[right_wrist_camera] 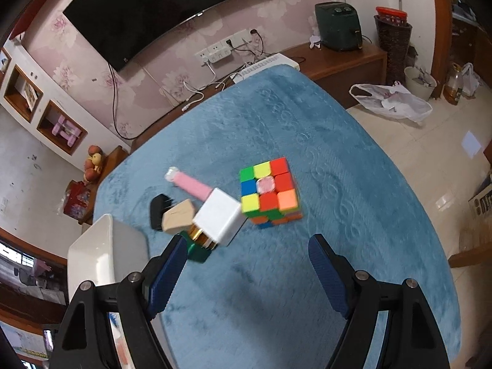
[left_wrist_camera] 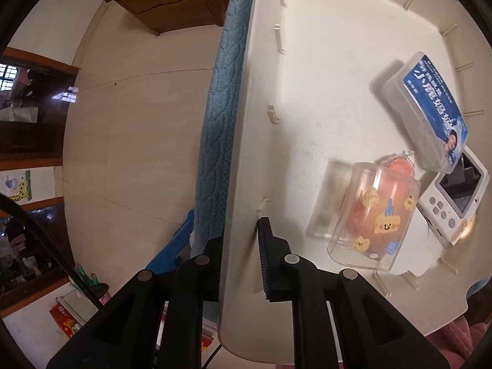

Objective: Organize rigid objects
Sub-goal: 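Move the open right tool to the Rubik's cube on the blanket, then close the right tool on the Rubik's cube and lift it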

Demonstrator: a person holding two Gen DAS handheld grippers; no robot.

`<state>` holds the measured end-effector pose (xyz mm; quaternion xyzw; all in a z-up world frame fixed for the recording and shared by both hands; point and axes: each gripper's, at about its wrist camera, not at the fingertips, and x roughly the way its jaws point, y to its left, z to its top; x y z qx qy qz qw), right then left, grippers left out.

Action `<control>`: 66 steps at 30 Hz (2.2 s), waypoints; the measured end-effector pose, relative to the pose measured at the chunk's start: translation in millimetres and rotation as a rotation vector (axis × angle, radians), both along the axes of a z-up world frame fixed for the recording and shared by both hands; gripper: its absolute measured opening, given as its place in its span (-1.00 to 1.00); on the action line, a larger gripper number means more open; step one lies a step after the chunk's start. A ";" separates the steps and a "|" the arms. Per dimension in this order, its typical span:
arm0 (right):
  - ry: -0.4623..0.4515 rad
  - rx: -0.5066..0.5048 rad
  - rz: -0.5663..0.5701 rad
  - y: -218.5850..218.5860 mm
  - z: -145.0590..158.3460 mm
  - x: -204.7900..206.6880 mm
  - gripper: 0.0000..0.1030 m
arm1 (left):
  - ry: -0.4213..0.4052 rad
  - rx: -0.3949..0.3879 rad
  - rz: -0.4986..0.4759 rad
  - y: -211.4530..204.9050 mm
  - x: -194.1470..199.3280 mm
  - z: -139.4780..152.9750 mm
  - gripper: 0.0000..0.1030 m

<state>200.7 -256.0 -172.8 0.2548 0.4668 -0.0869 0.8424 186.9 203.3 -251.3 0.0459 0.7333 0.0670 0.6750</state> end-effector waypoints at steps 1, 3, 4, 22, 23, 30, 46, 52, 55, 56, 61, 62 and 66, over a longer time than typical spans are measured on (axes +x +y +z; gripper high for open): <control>0.003 0.002 0.004 -2.9 -3.6 3.7 0.58 | 0.002 0.008 -0.002 -1.6 1.0 -0.9 -0.69; 0.007 0.006 0.012 -7.7 -11.6 11.5 0.58 | 0.000 0.019 -0.012 -4.4 5.0 -1.7 -0.68; 0.009 0.006 0.017 -10.1 -15.7 15.6 0.58 | -0.001 0.026 -0.017 -5.9 6.1 -2.2 -0.67; 0.061 0.045 0.055 -24.2 -67.4 64.1 0.58 | 0.064 0.110 0.007 -26.3 41.3 -13.0 -0.54; 0.061 0.046 0.063 -24.0 -68.4 64.9 0.58 | 0.065 0.112 0.010 -27.1 41.9 -13.3 -0.54; 0.064 -0.001 0.079 -23.7 -67.0 64.8 0.32 | 0.061 0.122 0.018 -22.9 33.3 -12.8 -0.52; 0.151 -0.029 0.155 -11.8 -56.8 29.1 0.19 | 0.023 0.140 -0.007 -33.1 16.3 -3.8 -0.51; 0.194 0.038 0.141 -1.6 -58.1 1.9 0.19 | -0.014 0.107 -0.044 -35.6 9.3 1.6 -0.51; 0.215 0.052 0.122 7.5 -57.9 -12.4 0.19 | -0.020 0.081 -0.049 -32.9 7.1 4.4 -0.51; 0.219 0.052 0.112 10.5 -57.4 -16.5 0.19 | -0.021 0.078 -0.056 -33.2 6.5 5.0 -0.51; 0.240 0.097 0.076 29.4 -56.4 -37.4 0.19 | -0.029 0.051 -0.101 -36.4 2.2 8.9 -0.51; 0.239 0.107 0.070 33.1 -55.2 -41.3 0.19 | -0.027 0.045 -0.110 -35.6 1.8 9.2 -0.51; 0.222 0.134 0.045 49.6 -46.6 -53.7 0.19 | -0.022 0.027 -0.145 -37.7 -3.5 13.5 -0.51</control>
